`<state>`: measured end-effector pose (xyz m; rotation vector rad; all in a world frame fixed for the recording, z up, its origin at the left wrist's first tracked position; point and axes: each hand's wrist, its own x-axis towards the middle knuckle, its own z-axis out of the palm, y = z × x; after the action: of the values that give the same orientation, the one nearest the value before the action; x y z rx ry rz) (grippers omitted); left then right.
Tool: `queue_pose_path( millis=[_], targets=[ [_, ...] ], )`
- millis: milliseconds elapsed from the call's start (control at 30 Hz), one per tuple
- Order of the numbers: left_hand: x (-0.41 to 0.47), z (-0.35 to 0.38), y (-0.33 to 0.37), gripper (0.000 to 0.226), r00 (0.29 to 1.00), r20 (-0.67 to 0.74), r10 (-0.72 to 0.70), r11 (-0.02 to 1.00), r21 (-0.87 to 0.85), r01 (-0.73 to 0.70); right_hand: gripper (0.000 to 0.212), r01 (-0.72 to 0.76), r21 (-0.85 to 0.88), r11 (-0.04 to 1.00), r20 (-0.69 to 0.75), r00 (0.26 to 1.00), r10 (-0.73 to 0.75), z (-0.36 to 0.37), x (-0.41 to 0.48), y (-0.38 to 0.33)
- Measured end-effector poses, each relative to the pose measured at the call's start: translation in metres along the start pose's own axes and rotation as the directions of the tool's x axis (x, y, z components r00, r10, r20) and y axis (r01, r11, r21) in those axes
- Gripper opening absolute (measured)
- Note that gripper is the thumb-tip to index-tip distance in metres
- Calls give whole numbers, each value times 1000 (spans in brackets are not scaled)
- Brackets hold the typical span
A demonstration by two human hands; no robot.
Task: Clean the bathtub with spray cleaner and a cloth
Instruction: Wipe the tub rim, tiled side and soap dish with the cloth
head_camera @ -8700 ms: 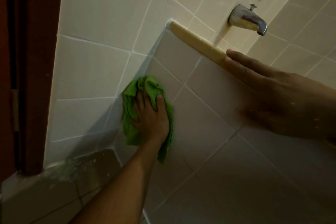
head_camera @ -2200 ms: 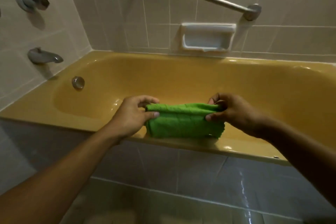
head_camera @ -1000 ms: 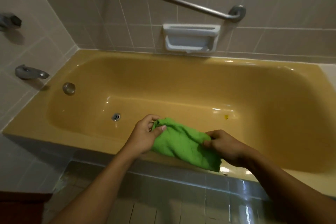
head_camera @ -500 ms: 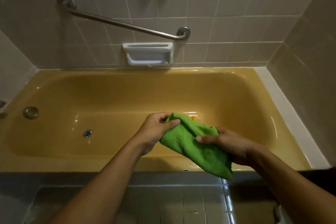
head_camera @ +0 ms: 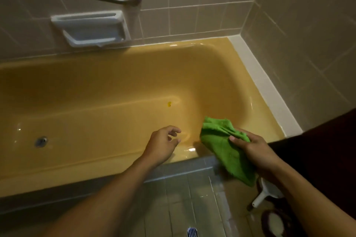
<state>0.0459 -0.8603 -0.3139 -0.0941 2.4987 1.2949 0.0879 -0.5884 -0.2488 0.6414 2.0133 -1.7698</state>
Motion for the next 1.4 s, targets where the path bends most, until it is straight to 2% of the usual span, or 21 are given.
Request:
queue_pose_path(
  millis=[100, 200, 300, 367, 400, 500, 533, 567, 633, 733, 833, 900, 1000, 1067, 1267, 1400],
  targets=[
    [2, 37, -10, 46, 988, 127, 93, 936, 327, -130, 33, 57, -143, 988, -138, 987, -77, -58, 16, 12],
    [4, 67, -18, 74, 955, 290, 59, 768, 599, -229, 40, 85, -420, 904, -218, 957, -192, -113, 27, 16],
    [10, 92, -40, 78, 944, 330, -1, 643, 723, -253, 41, 177, -700, 692, -185, 890, -416, -148, 36, 27],
    [13, 105, -55, 73, 961, 265, 76, 572, 778, -260, 48, 196, -849, 491, -112, 841, -529, -161, 49, 45],
    [14, 110, -61, 71, 965, 221, 141, 541, 799, -262, 53, 192, -897, 399, -61, 839, -541, -165, 57, 57],
    [21, 118, -75, 75, 928, 161, 336, 442, 843, -307, 62, 234, -960, 152, 161, 910, -383, -163, 83, 97],
    [24, 117, -79, 78, 906, 168, 388, 413, 847, -334, 61, 263, -959, 108, 217, 921, -323, -159, 90, 114],
    [26, 116, -82, 80, 887, 180, 425, 384, 852, -356, 60, 282, -953, 108, 239, 922, -304, -155, 96, 131],
    [30, 112, -86, 82, 853, 191, 486, 338, 859, -385, 62, 296, -945, 135, 226, 895, -385, -150, 104, 161],
    [33, 114, -92, 82, 832, 206, 515, 281, 876, -391, 72, 264, -964, -9, 228, 811, -538, -153, 118, 182],
    [37, 115, -97, 82, 813, 209, 544, 236, 891, -387, 72, 304, -948, -98, 296, 725, -622, -164, 140, 180],
    [37, 115, -97, 84, 809, 201, 553, 224, 899, -377, 70, 336, -937, -93, 307, 668, -677, -177, 152, 183],
    [36, 115, -93, 85, 804, 201, 560, 205, 906, -369, 74, 336, -940, 55, 175, 615, -769, -192, 159, 198],
    [37, 117, -93, 82, 796, 201, 571, 198, 907, -371, 81, 336, -935, 110, 115, 583, -804, -192, 163, 207],
    [36, 122, -99, 84, 800, 180, 573, 239, 897, -373, 80, 235, -970, 71, 45, 456, -889, -172, 179, 228],
    [35, 123, -103, 85, 783, 167, 599, 236, 898, -371, 73, 283, -956, 73, 77, 485, -871, -176, 180, 231]
  ],
)
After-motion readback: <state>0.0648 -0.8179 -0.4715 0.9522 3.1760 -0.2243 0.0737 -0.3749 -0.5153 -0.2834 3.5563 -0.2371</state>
